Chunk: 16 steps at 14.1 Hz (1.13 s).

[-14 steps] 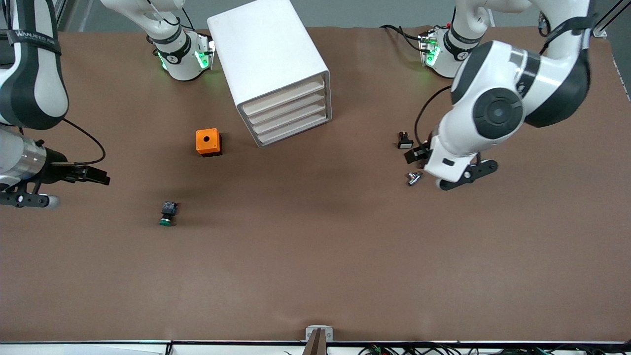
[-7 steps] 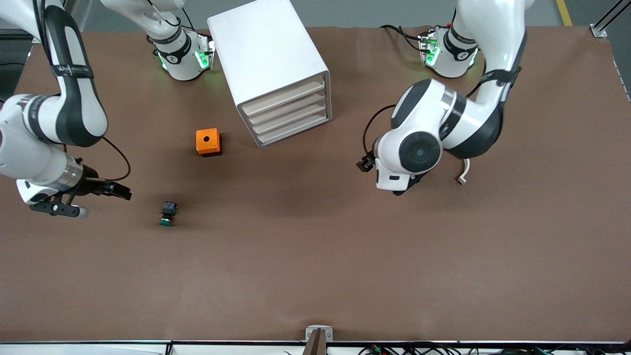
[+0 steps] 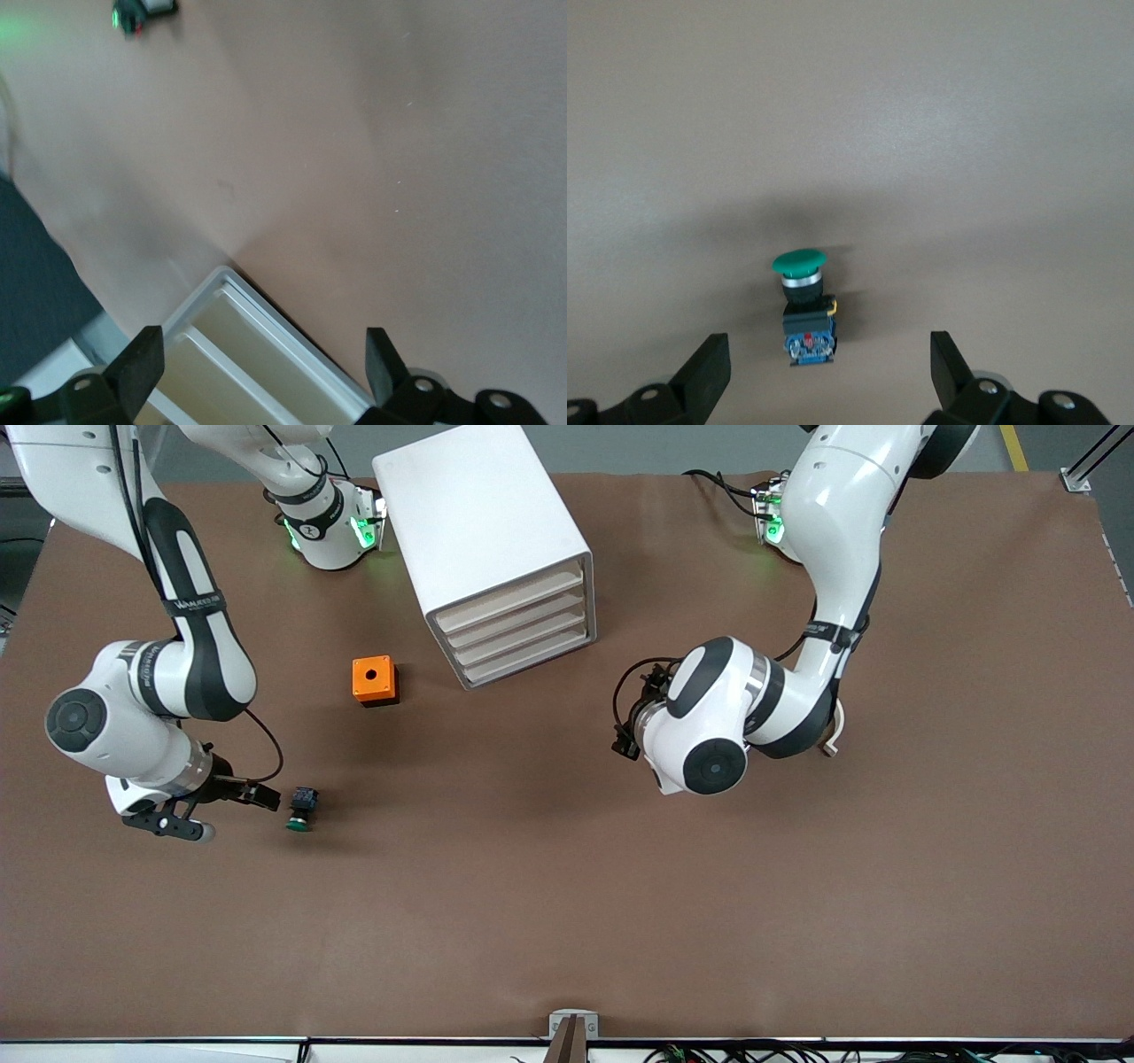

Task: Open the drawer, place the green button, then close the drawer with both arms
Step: 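Reach the right gripper to the green button while the left gripper reaches the drawer, then grasp the green button with the right gripper while the left gripper grips the drawer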

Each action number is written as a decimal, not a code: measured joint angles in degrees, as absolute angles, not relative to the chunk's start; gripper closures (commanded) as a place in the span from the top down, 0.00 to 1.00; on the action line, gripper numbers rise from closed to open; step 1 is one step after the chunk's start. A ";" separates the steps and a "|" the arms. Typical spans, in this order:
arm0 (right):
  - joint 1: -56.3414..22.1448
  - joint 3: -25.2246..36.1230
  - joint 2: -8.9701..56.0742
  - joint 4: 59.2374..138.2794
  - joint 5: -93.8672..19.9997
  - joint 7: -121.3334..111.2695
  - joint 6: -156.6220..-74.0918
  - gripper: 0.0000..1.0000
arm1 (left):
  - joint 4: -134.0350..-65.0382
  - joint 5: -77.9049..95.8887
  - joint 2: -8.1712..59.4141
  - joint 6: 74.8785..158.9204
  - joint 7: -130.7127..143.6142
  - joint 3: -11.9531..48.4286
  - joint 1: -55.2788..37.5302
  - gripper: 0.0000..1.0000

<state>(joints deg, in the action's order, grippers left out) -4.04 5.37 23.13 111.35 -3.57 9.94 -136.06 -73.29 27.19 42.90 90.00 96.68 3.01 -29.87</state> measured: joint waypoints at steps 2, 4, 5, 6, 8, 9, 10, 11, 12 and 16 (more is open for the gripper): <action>-4.62 5.34 24.82 111.98 -3.57 11.32 -139.04 1.00 | -72.48 31.66 45.71 90.46 102.66 3.01 -30.10 1.00; -5.35 5.32 26.39 112.20 -3.57 12.76 -141.27 1.00 | -71.90 36.53 48.68 90.59 106.72 2.95 -30.03 1.00; -5.65 5.32 27.01 112.20 -3.57 13.11 -141.94 1.00 | -71.76 38.70 49.91 90.67 108.53 2.89 -29.90 1.00; -5.87 5.32 27.50 112.20 -3.57 13.31 -142.23 1.00 | -71.66 40.22 51.03 90.73 110.54 2.82 -29.77 1.00; -5.98 5.32 28.25 112.21 -3.57 13.41 -142.27 1.00 | -71.36 41.38 52.87 90.83 114.71 2.83 -29.64 1.00; -5.98 5.33 28.60 112.22 -3.57 13.60 -142.27 1.00 | -71.20 42.18 53.47 90.83 116.22 2.88 -29.66 1.00; -5.98 5.33 28.99 112.22 -3.57 14.03 -142.31 1.00 | -71.09 43.60 53.79 90.83 117.38 2.93 -29.72 1.00; -5.98 5.32 29.35 112.22 -3.57 14.31 -142.43 1.00 | -71.05 44.86 54.00 90.83 118.55 2.96 -29.87 1.00; -5.98 5.32 29.75 112.22 -3.57 14.54 -142.80 1.00 | -71.04 45.46 54.27 90.79 120.01 3.10 -30.11 1.00; -6.21 5.24 31.57 112.24 -3.57 16.41 -144.33 1.00 | -71.11 49.24 56.66 90.69 123.96 5.10 -30.92 0.97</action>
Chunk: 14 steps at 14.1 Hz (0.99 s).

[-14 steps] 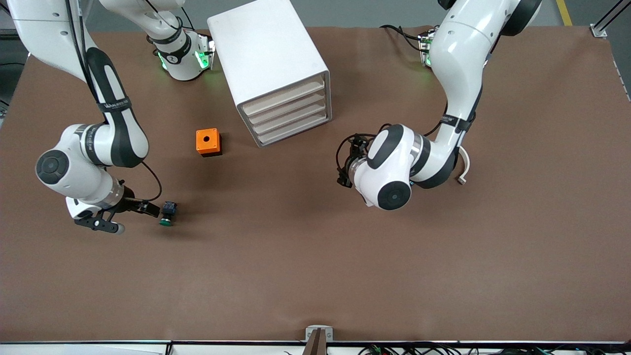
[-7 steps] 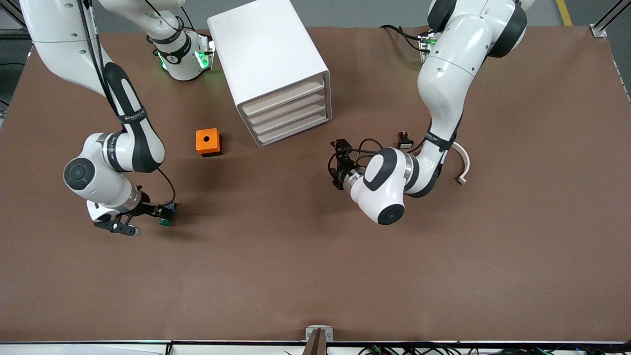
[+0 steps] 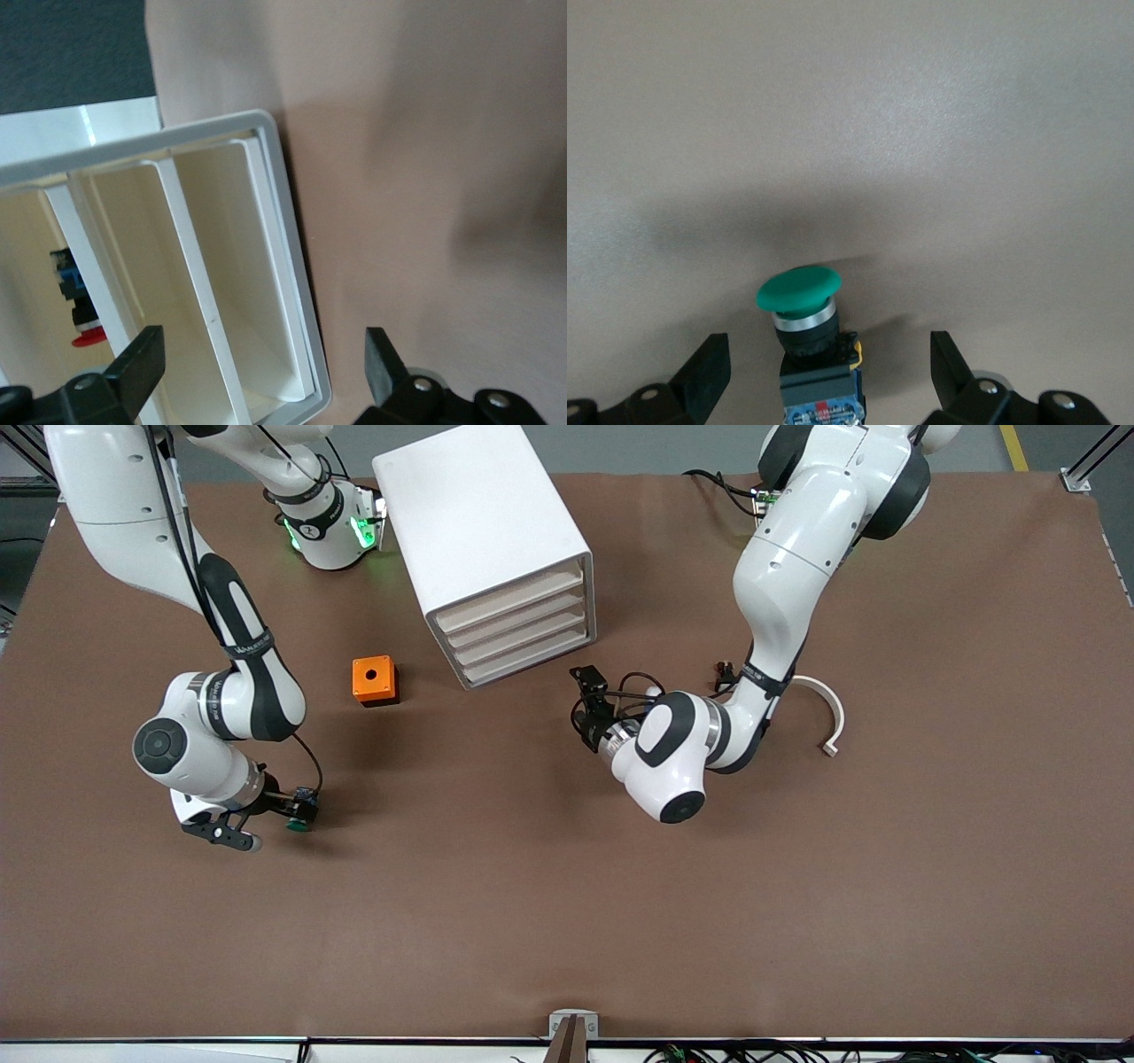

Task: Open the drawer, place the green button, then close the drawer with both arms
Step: 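Grasp the green button with the right gripper while the left gripper grips the drawer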

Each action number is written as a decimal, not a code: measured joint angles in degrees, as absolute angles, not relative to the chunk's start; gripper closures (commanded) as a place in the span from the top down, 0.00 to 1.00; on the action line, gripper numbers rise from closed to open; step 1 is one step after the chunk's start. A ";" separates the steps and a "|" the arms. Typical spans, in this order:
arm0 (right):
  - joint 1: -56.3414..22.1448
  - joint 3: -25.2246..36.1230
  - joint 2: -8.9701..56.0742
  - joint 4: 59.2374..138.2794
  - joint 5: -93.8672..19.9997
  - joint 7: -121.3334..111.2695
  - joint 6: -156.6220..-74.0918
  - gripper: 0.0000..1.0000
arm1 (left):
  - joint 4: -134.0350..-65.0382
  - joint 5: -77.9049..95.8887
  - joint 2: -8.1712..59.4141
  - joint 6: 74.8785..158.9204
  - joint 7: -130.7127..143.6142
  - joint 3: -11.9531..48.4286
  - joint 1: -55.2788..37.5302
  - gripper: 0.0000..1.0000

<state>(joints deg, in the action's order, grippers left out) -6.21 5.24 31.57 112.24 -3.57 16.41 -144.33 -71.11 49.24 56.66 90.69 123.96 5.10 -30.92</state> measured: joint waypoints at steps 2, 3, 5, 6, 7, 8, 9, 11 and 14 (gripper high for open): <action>-6.47 5.20 32.12 112.24 -3.57 16.97 -144.37 1.00 | -71.16 51.36 58.36 89.75 124.57 5.15 -30.97 0.89; -6.53 5.18 32.25 112.25 -3.57 17.15 -144.37 1.00 | -71.19 52.02 59.12 88.82 124.60 5.15 -30.95 0.83; -6.55 5.17 32.33 112.45 -3.57 17.39 -144.36 0.99 | -71.21 53.50 60.14 86.73 124.61 5.18 -30.96 0.66; -6.55 5.17 32.34 112.66 -3.57 17.44 -144.35 0.98 | -71.25 54.14 60.49 85.47 124.62 5.34 -30.96 0.60; -6.56 5.16 32.35 112.95 -3.57 17.46 -144.34 0.94 | -71.32 54.63 60.78 84.30 124.62 5.73 -30.95 0.55; -6.57 5.16 32.35 113.25 -3.57 17.47 -144.32 0.88 | -71.40 54.85 61.03 83.49 124.63 6.23 -30.96 0.52; -6.60 5.15 32.35 113.48 -3.57 17.49 -144.32 0.79 | -71.55 54.91 61.26 83.00 124.69 6.75 -30.98 0.50; -6.65 5.12 32.35 113.62 -3.57 17.49 -144.22 0.57 | -72.33 54.93 61.57 82.42 124.84 7.44 -30.99 0.50; -6.74 5.08 32.35 113.62 -3.57 17.52 -143.75 0.24 | -73.56 54.97 61.83 81.68 124.84 8.34 -31.03 0.50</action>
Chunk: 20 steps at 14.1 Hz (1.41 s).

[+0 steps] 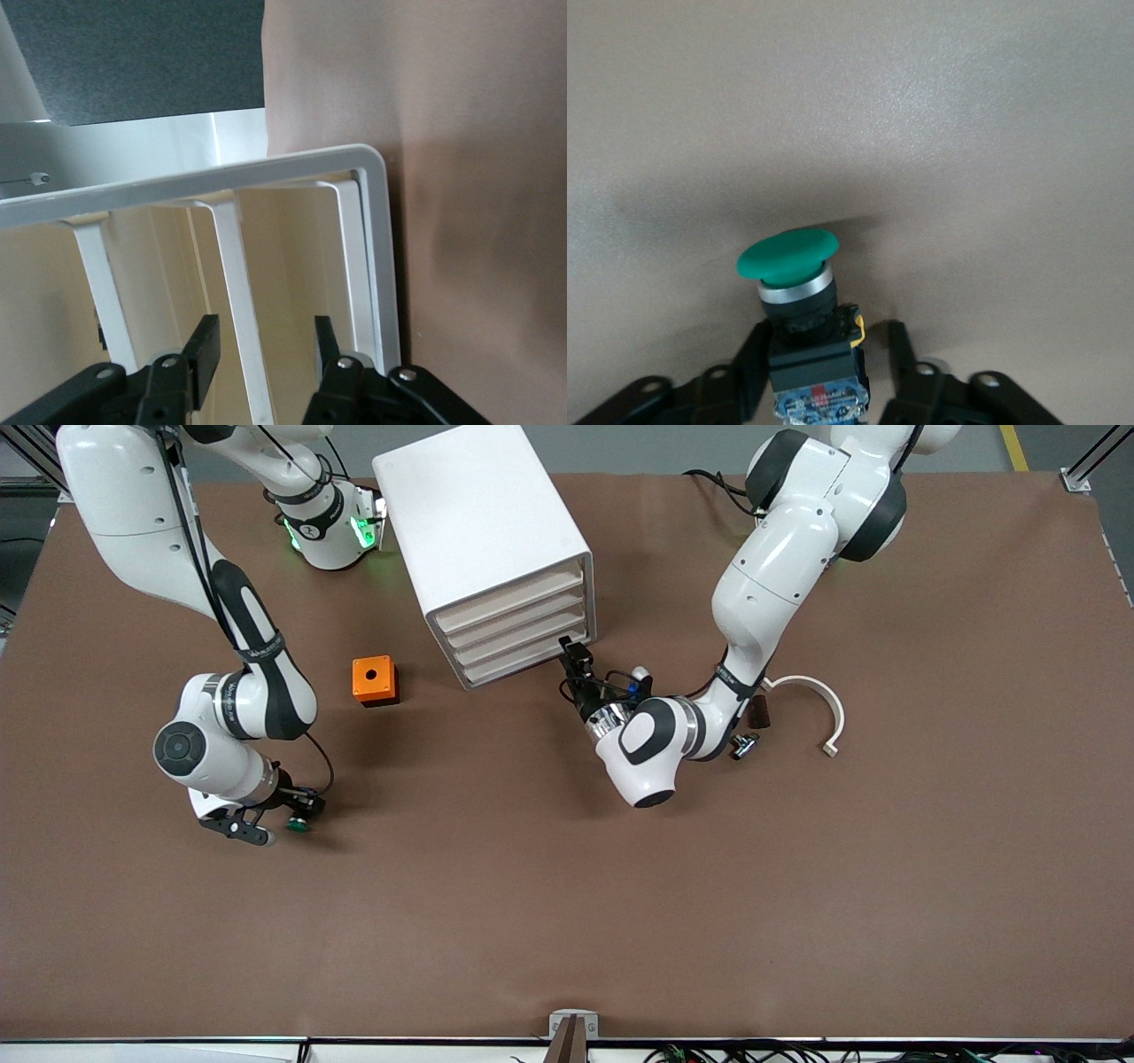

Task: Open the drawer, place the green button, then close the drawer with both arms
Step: 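Grasp the green button with the right gripper while the left gripper grips the drawer, then pull the drawer open with the left gripper while the right gripper carries the button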

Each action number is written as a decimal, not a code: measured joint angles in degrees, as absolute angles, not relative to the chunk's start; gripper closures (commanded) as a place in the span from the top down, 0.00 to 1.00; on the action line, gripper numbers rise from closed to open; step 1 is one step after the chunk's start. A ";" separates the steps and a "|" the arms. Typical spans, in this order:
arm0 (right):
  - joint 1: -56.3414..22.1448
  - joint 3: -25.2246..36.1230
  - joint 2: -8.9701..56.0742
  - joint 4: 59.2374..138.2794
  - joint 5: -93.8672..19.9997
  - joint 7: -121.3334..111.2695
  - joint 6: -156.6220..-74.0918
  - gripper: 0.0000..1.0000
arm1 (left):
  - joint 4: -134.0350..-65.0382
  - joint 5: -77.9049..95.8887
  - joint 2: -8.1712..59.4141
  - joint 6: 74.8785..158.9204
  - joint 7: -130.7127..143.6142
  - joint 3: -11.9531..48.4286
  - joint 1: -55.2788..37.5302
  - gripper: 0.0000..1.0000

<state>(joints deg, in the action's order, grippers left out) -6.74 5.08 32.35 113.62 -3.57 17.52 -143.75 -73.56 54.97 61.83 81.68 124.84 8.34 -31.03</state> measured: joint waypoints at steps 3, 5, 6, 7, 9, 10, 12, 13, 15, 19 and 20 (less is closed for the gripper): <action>-6.77 5.03 32.28 113.58 -4.02 17.66 -143.43 0.02 | -73.90 55.00 61.84 81.05 124.84 9.62 -31.05 0.50; -6.77 5.03 32.23 113.43 -4.92 17.66 -142.83 0.00 | -74.10 55.01 61.86 80.75 124.86 10.22 -31.12 0.49; -6.78 5.03 32.14 113.30 -5.28 17.74 -142.26 0.00 | -74.30 55.01 61.87 80.67 124.87 10.29 -31.24 0.49; -6.85 5.02 31.95 113.00 -5.53 18.09 -141.47 0.00 | -74.56 55.01 61.90 80.61 124.87 10.31 -31.44 0.48; -7.14 4.99 31.14 111.98 -5.77 19.30 -139.47 0.00 | -75.17 55.01 61.92 80.55 124.87 10.37 -32.00 0.43; -7.31 4.95 30.44 111.32 -6.39 19.70 -138.04 0.00 | -75.40 55.01 61.94 80.55 124.87 10.41 -32.29 0.43; -7.50 4.89 28.66 109.79 -7.69 20.21 -134.30 0.00 | -75.59 55.04 61.96 80.55 124.87 10.83 -32.69 0.38; -7.54 4.86 27.60 109.28 -7.89 20.88 -132.76 0.00 | -75.61 55.05 61.96 80.55 124.87 11.02 -32.84 0.34; -7.88 4.71 25.45 108.99 -7.93 22.64 -130.62 0.00 | -75.62 55.06 61.96 80.53 124.87 11.21 -33.10 0.25; -10.67 4.57 21.62 108.93 -7.99 29.17 -126.97 0.00 | -75.65 55.07 62.01 80.57 124.87 11.28 -33.14 0.14; -11.72 4.53 20.71 108.94 -7.99 31.35 -126.23 0.00 | -75.69 55.07 62.07 80.57 124.87 11.28 -33.12 0.12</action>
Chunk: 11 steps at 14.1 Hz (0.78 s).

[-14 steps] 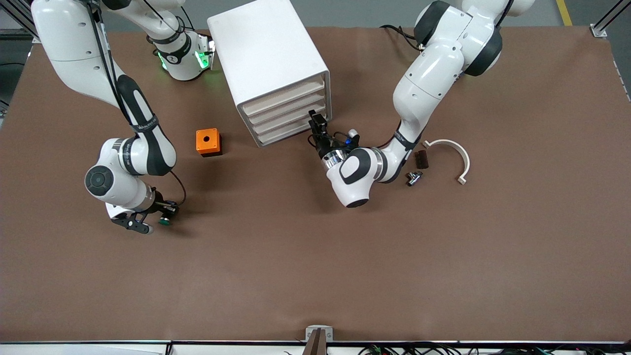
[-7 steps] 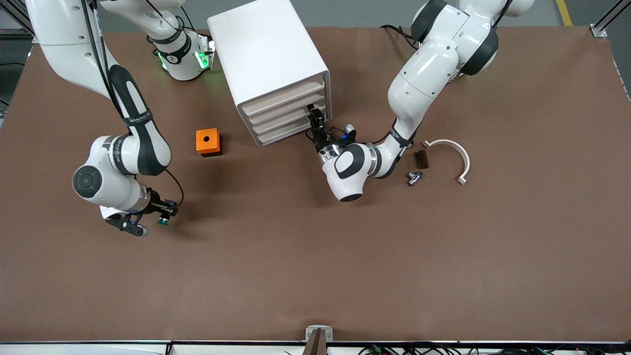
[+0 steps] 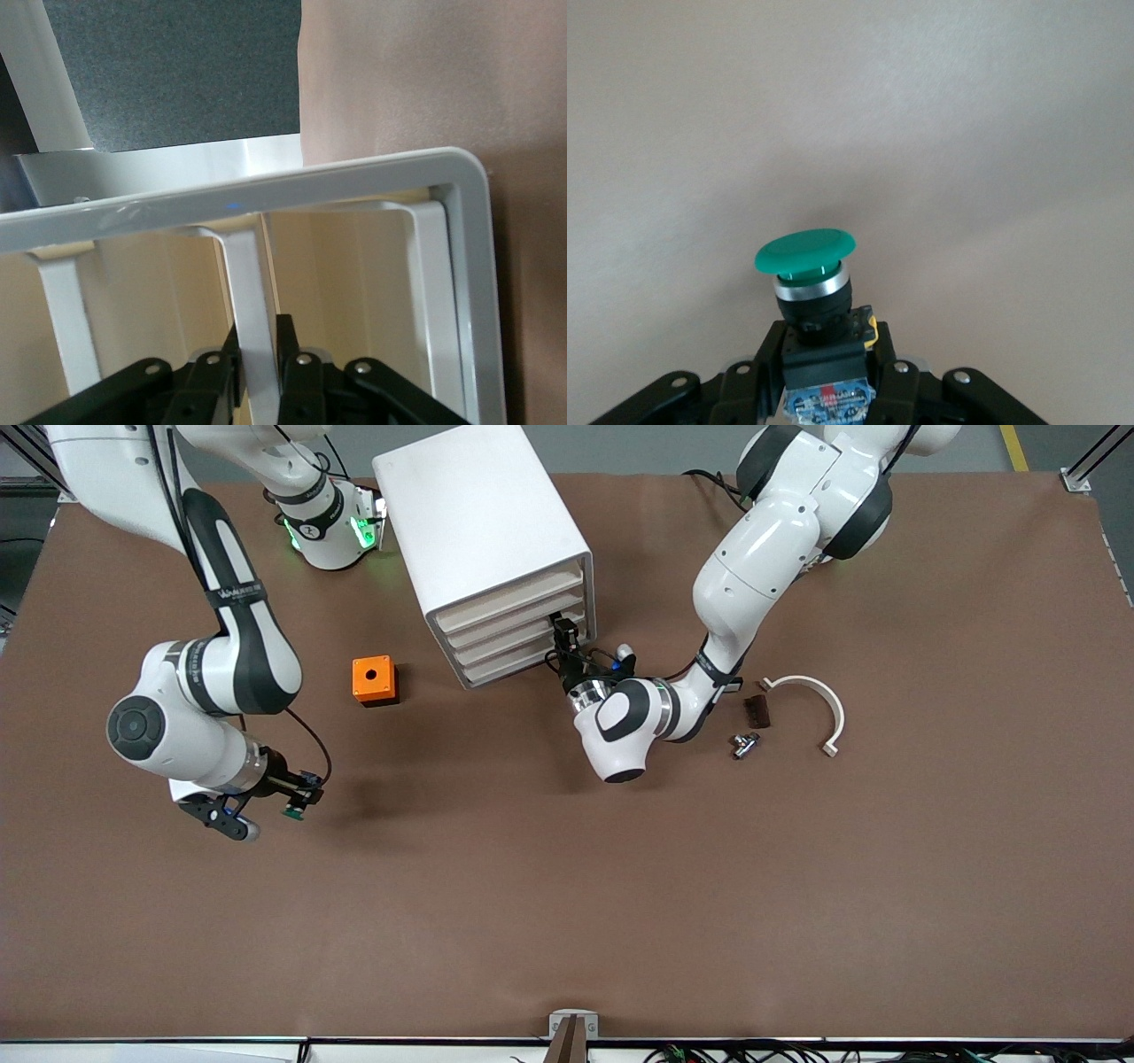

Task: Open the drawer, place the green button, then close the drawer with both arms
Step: 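Pull the drawer open with the left gripper while the right gripper carries the button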

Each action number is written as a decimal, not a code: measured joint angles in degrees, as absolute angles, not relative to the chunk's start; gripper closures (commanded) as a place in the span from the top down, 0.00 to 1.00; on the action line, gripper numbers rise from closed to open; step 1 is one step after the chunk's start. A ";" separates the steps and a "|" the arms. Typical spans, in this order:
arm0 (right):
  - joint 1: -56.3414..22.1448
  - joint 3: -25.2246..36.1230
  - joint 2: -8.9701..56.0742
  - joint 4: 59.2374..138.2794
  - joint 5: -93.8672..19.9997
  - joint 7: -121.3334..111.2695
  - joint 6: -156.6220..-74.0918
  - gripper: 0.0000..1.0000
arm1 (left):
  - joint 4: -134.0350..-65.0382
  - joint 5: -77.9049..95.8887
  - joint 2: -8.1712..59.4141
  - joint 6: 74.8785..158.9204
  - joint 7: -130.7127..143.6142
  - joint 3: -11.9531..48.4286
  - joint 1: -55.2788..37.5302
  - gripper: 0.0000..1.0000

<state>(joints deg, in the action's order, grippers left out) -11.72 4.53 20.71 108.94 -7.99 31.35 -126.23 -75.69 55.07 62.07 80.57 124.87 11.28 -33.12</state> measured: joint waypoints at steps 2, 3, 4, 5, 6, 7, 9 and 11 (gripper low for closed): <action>-14.35 4.45 19.01 108.96 -8.01 36.26 -125.10 0.00 | -75.71 55.07 62.24 80.73 124.87 11.26 -33.05 0.11; -15.87 4.42 18.31 108.98 -8.01 39.00 -124.64 0.00 | -75.71 55.07 62.32 80.75 124.88 11.25 -32.97 0.11; -17.46 4.39 17.79 108.99 -8.01 41.80 -124.43 0.00 | -75.72 55.16 62.37 80.70 125.31 11.25 -32.91 0.11; -19.06 4.37 17.37 109.01 -8.02 44.59 -124.39 0.00 | -75.71 55.19 62.38 80.70 125.66 11.25 -32.87 0.11; -20.56 4.36 17.05 109.03 -8.02 47.12 -124.36 0.00 | -75.71 55.19 62.38 80.71 125.71 11.22 -32.75 0.11; -22.06 4.35 16.84 109.04 -8.02 49.67 -124.35 0.00 | -75.70 55.28 62.37 80.70 125.72 11.12 -32.50 0.12; -24.99 4.33 16.58 109.03 -8.02 54.47 -124.36 0.00 | -75.68 55.45 62.37 80.67 125.73 10.96 -31.45 0.12; -27.60 4.33 16.24 109.02 -8.02 58.92 -124.36 0.00 | -75.62 55.57 62.37 80.71 125.72 10.93 -29.97 0.12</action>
